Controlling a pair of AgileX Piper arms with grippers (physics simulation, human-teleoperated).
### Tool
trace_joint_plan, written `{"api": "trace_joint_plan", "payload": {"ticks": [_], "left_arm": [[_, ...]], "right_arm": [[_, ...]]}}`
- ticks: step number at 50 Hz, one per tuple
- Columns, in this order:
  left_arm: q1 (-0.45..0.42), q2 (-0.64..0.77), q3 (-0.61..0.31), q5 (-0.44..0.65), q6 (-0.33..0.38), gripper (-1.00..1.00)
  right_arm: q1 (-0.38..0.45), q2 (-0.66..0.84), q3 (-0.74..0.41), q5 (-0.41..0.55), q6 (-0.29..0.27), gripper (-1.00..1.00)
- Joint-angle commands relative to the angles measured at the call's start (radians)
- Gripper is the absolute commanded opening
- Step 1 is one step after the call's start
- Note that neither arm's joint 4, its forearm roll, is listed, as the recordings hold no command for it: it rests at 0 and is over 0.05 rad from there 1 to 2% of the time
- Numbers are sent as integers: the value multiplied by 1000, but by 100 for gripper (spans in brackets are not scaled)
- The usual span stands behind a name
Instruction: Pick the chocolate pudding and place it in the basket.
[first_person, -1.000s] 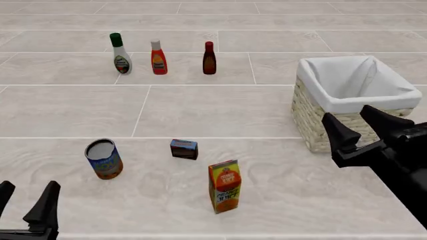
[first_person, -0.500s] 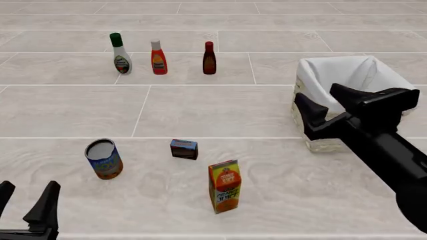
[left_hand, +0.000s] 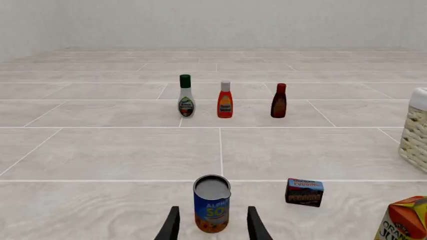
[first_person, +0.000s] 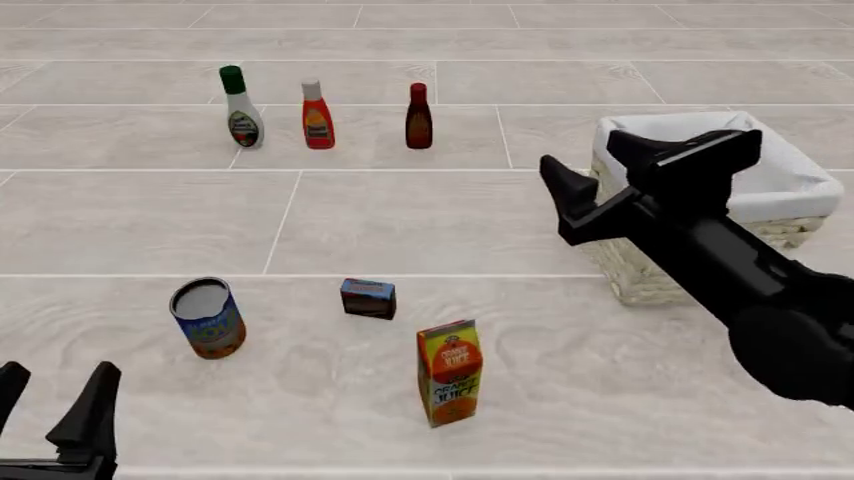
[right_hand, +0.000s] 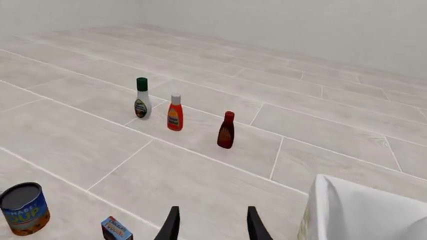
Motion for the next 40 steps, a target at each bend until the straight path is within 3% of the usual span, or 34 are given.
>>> {"api": "trace_joint_plan", "payload": {"ticks": [1,27,40], "left_arm": [[0,0,0,0,-1,100],[0,0,0,0,0,100],[0,0,0,0,0,100]], "right_arm": [[19,69,-65,6,7,100],[73,260,-225,64,56,100],[87,332,-322,158,53,100]]}}
